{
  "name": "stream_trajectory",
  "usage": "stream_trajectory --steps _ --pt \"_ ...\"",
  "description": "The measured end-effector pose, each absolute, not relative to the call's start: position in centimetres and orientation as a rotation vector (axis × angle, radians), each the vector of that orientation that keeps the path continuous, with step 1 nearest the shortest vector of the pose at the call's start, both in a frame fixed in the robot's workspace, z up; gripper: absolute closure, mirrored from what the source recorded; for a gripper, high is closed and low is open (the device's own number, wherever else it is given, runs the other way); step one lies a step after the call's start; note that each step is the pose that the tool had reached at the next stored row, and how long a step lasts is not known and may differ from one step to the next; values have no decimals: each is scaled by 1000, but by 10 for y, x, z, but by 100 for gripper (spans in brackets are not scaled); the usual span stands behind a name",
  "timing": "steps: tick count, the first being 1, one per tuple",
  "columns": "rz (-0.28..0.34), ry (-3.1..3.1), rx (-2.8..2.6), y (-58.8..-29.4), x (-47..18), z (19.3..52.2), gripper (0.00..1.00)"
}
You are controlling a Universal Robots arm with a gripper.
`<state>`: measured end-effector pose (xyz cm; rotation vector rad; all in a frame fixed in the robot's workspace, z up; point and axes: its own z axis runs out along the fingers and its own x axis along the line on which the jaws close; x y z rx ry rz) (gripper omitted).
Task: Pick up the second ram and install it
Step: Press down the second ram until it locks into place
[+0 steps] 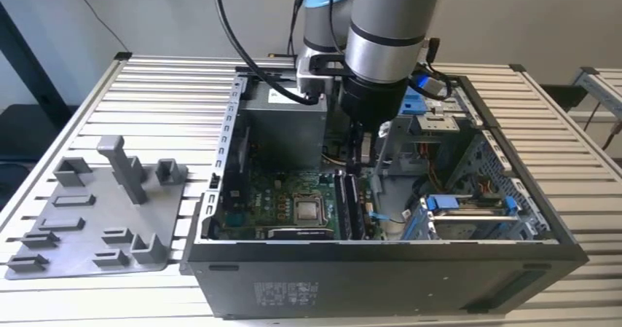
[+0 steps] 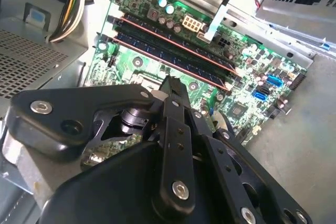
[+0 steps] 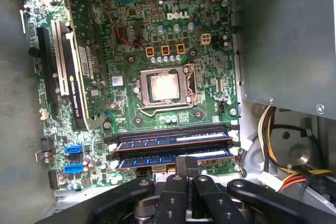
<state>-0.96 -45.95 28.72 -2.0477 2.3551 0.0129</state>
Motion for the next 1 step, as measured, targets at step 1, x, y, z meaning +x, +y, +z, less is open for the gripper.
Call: stream_trajectory --steps 1 --pt "13 2355 -2048 -460 -10 287 89"
